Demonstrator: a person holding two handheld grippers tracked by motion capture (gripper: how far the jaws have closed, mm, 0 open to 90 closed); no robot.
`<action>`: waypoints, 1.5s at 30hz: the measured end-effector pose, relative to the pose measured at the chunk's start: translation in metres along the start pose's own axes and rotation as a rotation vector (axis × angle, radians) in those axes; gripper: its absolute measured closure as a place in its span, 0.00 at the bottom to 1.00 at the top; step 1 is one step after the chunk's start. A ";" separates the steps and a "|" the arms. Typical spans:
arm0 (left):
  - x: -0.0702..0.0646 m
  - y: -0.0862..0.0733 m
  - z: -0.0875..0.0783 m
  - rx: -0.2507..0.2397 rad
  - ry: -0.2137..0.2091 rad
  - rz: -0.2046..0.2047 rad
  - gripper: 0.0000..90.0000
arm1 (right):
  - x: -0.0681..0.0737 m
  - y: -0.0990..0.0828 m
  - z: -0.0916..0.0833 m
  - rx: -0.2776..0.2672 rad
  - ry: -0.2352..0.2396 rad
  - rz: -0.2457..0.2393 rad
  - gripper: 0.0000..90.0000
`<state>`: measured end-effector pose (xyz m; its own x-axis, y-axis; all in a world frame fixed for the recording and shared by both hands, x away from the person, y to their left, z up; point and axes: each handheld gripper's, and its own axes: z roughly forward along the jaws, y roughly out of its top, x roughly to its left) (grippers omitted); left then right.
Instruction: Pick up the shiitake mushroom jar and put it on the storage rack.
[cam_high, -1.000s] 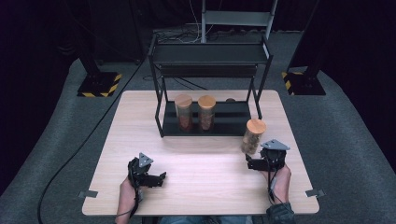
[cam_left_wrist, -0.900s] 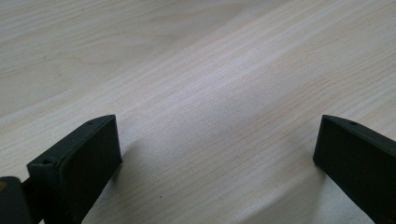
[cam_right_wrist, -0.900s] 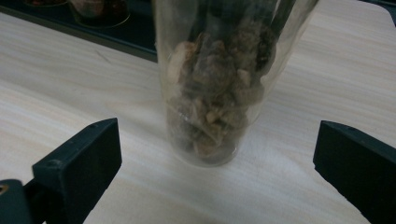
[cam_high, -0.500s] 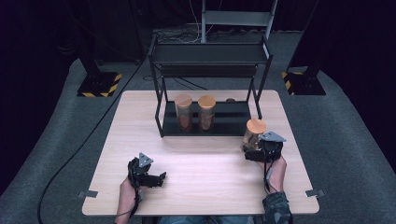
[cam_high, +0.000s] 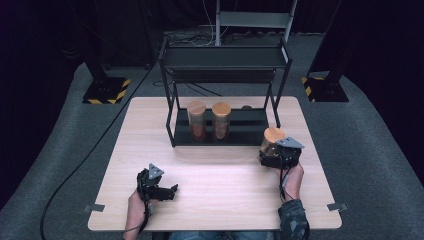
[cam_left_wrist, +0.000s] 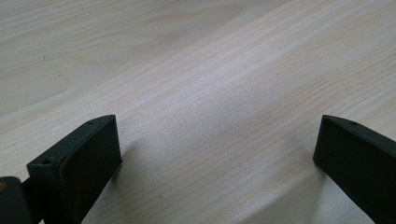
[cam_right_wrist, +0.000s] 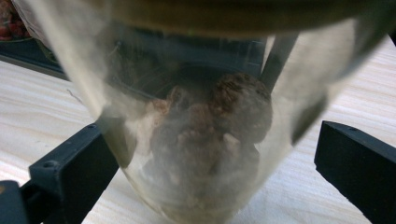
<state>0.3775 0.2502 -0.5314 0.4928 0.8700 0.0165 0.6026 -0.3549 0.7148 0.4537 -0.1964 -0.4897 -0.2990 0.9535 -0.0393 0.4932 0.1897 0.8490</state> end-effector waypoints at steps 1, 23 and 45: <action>0.000 0.000 0.000 0.000 0.000 0.001 0.00 | 0.000 0.000 0.001 -0.005 -0.002 -0.001 0.00; 0.001 0.000 0.000 0.002 -0.004 -0.004 0.00 | 0.007 -0.002 0.007 -0.077 0.042 -0.014 0.14; 0.000 0.000 0.001 -0.001 -0.004 -0.008 0.00 | 0.006 -0.007 0.010 -0.102 0.026 0.001 0.27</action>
<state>0.3781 0.2502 -0.5316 0.4905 0.8714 0.0083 0.6060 -0.3479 0.7153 0.4564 -0.1892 -0.5012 -0.3207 0.9468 -0.0262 0.4077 0.1629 0.8985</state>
